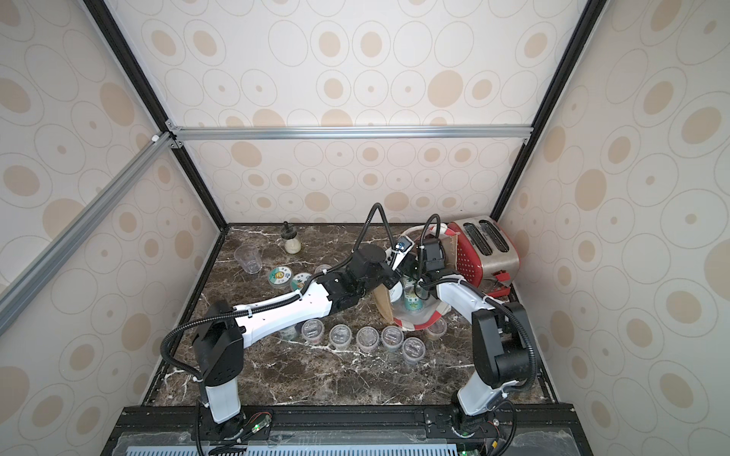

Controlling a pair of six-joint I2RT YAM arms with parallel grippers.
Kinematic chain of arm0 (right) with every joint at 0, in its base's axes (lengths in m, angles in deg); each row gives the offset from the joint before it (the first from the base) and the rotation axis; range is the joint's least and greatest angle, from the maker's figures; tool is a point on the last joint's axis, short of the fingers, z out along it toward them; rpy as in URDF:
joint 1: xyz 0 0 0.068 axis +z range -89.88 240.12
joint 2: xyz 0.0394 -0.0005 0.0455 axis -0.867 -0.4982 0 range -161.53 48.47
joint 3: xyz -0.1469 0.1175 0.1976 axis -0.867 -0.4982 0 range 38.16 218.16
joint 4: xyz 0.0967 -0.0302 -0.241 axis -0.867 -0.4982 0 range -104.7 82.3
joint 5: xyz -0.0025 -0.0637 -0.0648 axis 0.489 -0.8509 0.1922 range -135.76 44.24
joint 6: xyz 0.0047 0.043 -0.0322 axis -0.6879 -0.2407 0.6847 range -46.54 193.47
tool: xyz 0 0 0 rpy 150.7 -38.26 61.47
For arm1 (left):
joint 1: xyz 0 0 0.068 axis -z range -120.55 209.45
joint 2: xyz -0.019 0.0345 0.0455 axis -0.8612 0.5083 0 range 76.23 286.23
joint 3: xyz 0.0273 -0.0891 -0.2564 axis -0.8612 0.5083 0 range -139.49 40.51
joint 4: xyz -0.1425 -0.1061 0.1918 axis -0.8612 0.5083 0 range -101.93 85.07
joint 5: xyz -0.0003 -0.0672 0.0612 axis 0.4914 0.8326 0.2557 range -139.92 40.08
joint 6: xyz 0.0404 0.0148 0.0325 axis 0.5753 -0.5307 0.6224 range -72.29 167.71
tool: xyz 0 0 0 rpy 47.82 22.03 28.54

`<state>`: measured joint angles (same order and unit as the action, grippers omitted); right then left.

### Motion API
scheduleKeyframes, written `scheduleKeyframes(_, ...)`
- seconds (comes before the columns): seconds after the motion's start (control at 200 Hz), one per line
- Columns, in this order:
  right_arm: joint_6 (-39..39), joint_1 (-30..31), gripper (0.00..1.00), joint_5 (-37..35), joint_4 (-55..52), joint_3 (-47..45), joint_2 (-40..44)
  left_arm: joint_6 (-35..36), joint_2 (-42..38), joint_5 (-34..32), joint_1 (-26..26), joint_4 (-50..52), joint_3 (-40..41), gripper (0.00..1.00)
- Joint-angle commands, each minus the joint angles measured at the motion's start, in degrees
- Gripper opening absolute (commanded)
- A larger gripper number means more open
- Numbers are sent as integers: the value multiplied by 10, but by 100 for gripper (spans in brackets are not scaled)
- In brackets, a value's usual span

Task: Take out the seed jars from the canvas bag
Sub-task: Pick up the seed jar from the canvas bag.

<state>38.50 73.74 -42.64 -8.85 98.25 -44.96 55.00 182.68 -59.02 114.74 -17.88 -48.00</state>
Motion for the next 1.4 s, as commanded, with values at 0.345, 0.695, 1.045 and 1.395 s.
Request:
scheduleKeyframes(0.345,49,-4,77,-14,-64,21,74,-17,-59,1,-3,-87,-6,0)
scheduleKeyframes(0.695,106,-4,75,42,-132,26,203,-91,-46,8,-56,-88,-6,0)
scheduleKeyframes(1.045,167,0,74,131,-256,50,324,-144,-13,83,-115,-95,-26,0)
scheduleKeyframes(1.395,209,60,73,269,-322,74,365,-152,7,102,-135,-87,-48,0)
